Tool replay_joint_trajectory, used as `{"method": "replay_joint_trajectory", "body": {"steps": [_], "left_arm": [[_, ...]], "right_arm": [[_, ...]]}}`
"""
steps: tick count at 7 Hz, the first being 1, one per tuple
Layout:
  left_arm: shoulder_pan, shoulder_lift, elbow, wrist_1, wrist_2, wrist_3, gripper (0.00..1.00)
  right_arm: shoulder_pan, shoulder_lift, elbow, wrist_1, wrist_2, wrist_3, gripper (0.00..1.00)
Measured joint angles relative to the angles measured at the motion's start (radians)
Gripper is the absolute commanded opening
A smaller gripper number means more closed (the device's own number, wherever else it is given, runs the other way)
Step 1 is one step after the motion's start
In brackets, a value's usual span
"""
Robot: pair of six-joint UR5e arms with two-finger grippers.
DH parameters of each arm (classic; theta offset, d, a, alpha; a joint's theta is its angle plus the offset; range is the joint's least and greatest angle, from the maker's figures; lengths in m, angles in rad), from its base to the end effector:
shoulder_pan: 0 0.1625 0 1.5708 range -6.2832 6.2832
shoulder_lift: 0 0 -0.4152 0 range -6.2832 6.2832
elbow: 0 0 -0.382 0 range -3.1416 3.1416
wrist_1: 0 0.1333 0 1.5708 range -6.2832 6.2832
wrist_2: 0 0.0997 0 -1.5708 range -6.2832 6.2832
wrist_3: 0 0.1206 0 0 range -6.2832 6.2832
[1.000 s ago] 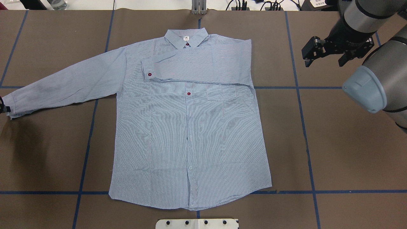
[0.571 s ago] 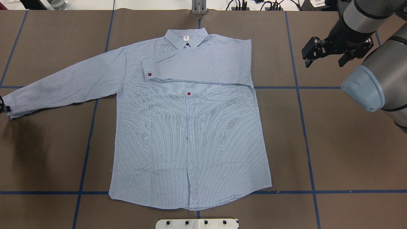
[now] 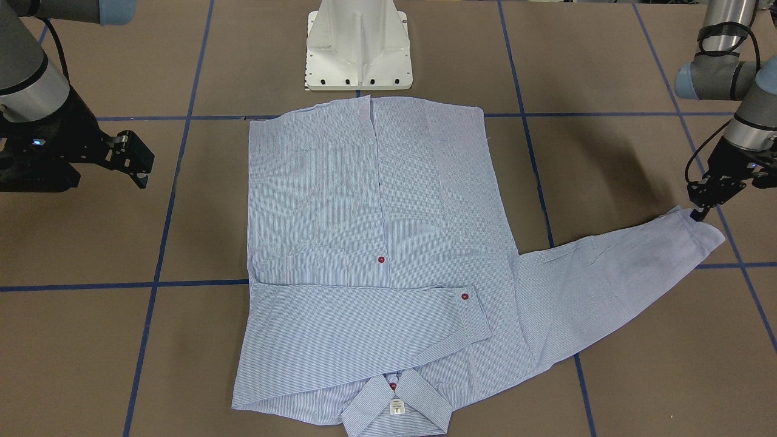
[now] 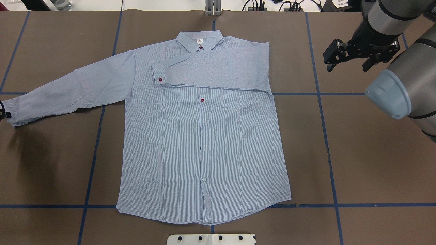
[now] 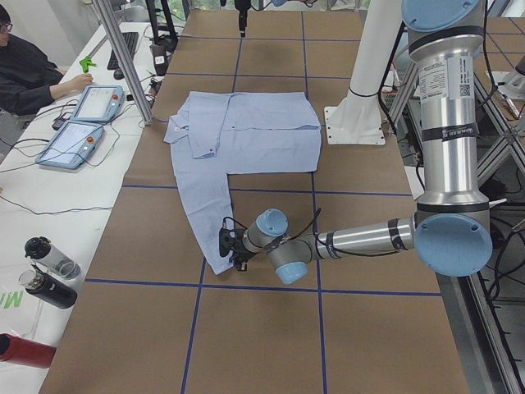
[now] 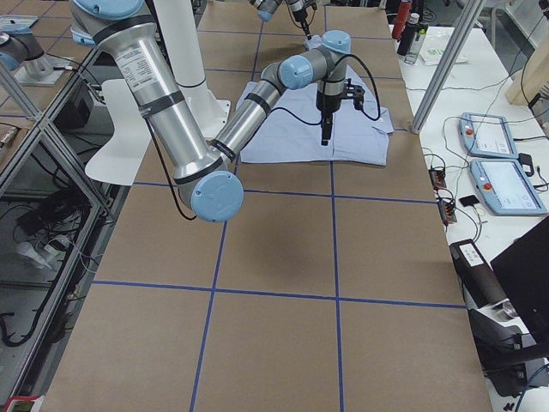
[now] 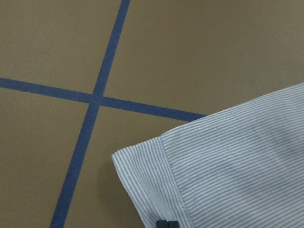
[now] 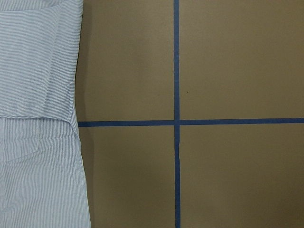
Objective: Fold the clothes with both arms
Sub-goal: 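Lower the left gripper onto the other sleeve cuff and grasp, then lift the cuff with the left gripper and carry it toward the collar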
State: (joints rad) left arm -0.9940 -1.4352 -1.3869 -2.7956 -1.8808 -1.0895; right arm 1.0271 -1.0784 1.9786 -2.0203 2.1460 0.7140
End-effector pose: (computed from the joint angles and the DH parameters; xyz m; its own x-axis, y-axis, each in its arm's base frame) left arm 0.1691 -0.4369 0.6864 0.6074 -0.1252 -0.7844 0.4357 0.8782 0.1972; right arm -0.2356 -0.5207 0.2768 0.7550 0.0232 0.6553 -0.0381 0.9992 0.0085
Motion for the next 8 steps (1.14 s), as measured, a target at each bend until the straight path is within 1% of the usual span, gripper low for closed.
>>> {"method": "replay_joint_trajectory", "body": {"steps": [1,2,3,4,5,6,7,8], "left_arm": [[-0.003,0.002,-0.035,0.01,-0.018,0.001,0.0],[-0.013,-0.001,-0.083,0.046,-0.051,0.002,0.0],[-0.028,-0.01,-0.159,0.131,-0.081,0.002,0.0],[-0.039,-0.033,-0.262,0.273,-0.104,0.002,0.0],[-0.045,-0.083,-0.366,0.445,-0.114,0.0,0.0],[-0.046,-0.156,-0.443,0.611,-0.118,-0.002,0.0],[-0.046,-0.26,-0.487,0.764,-0.119,-0.007,0.0],[-0.044,-0.37,-0.501,0.887,-0.12,-0.01,0.0]], "right_arm": [[0.002,0.0,0.001,0.0,0.0,0.0,1.0],[0.004,-0.002,0.003,0.0,0.0,-0.001,1.0],[0.005,-0.005,0.005,0.0,0.001,0.0,1.0],[0.005,-0.012,0.007,-0.001,0.001,0.0,1.0],[0.006,-0.024,0.01,0.0,0.001,-0.002,1.0],[0.008,-0.037,0.016,0.0,0.002,-0.008,1.0],[0.014,-0.046,0.022,0.0,0.003,-0.023,1.0],[0.029,-0.052,0.024,-0.001,0.006,-0.059,1.0]]}}
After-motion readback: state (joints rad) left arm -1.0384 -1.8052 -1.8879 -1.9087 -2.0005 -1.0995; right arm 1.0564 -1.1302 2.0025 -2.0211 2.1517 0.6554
